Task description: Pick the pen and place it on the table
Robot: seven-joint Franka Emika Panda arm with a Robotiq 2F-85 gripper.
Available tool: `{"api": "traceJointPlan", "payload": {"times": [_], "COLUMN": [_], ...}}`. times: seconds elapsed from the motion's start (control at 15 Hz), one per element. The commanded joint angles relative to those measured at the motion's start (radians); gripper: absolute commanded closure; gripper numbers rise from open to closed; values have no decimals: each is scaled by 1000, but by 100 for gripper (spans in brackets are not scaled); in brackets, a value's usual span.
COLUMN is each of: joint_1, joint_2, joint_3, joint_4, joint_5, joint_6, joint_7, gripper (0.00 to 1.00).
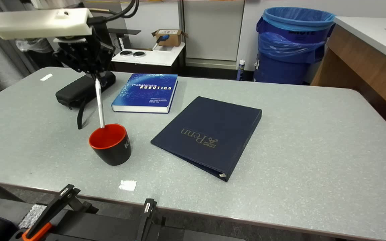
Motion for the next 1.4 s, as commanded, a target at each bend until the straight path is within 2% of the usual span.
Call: {"api": "traceJointPlan", "payload": {"times": [0.0,0.13,0.27,0.6,0.8,1.07,1.13,1.2,1.33], "joint_1": [43,61,70,74,92,136,149,160,184], "joint_2": [-8,60,145,411,548,626,612,593,565], "joint_3": [-9,1,21,61,48,16,12,9,-1], "joint_4": [62,122,178,319,396,437,419,394,366], "joint_5": [166,227,232,160,95,-2,-20,-36,-67], "joint_6": [-89,-118,-125,-123,-138,-120,-113,-91,-70], "joint_7": [-131,-163,-149,-93,-51,32,52,65,99], "gripper": [98,98,98,98,98,98,69,68,54]}}
